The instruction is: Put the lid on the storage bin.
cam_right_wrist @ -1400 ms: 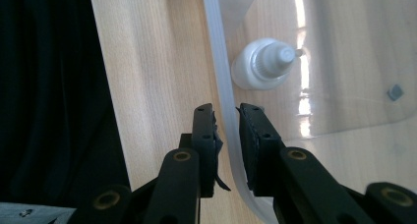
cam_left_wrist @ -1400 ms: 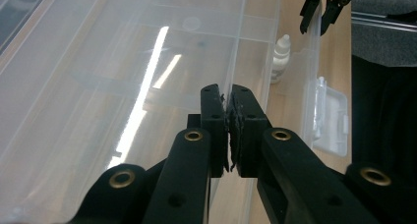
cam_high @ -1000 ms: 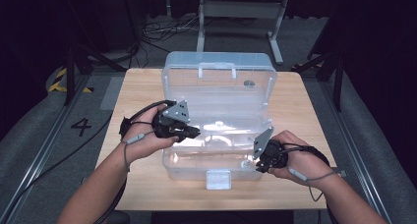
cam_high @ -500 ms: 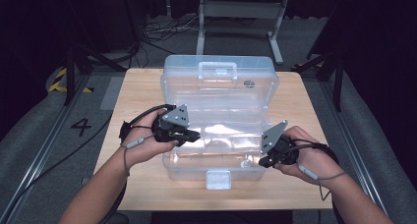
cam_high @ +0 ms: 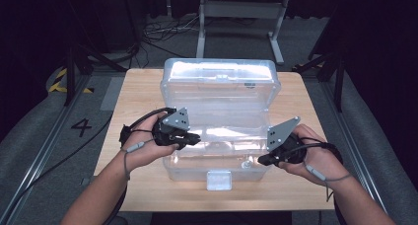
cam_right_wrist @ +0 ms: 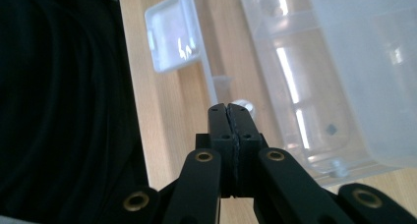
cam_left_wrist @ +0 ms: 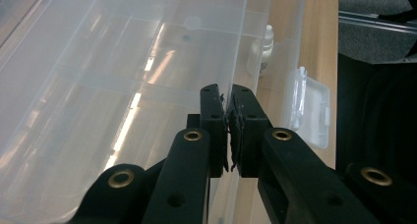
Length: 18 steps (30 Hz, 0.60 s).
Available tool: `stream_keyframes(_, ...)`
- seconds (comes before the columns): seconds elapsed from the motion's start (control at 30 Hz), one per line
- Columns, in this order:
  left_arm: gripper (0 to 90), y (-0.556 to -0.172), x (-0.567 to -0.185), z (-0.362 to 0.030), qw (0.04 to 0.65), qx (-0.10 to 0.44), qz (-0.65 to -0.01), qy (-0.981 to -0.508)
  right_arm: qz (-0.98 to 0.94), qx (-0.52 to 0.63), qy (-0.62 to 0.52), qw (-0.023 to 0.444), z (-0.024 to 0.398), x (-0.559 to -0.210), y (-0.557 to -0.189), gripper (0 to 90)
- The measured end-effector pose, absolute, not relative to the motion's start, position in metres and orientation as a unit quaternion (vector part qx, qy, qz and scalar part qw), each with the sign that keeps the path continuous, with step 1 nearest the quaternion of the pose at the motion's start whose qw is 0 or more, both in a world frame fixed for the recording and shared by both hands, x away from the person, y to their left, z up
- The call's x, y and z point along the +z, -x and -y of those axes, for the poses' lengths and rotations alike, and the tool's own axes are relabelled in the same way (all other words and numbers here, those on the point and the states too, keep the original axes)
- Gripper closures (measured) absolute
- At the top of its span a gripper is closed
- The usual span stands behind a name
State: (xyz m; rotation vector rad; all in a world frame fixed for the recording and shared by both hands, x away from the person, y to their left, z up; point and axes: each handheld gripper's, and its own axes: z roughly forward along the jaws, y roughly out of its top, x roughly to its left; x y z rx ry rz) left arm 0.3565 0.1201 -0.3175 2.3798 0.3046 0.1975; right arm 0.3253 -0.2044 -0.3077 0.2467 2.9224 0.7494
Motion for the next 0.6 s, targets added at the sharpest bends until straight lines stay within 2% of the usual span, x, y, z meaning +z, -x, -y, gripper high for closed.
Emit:
stream_keyframes(0.3, 85.2, -0.354, -0.319, -0.12, 0.359, 0.077, -0.116, -0.923, -0.948, 0.293, -0.101, 0.077, 0.214, -0.297, -0.326, 90.0)
stream_keyframes(0.6, 84.9, -0.351, -0.321, -0.119, 0.355, 0.077, -0.116, -0.924, -0.91, 0.369, -0.142, 0.123, 0.226, -0.286, -0.329, 90.0)
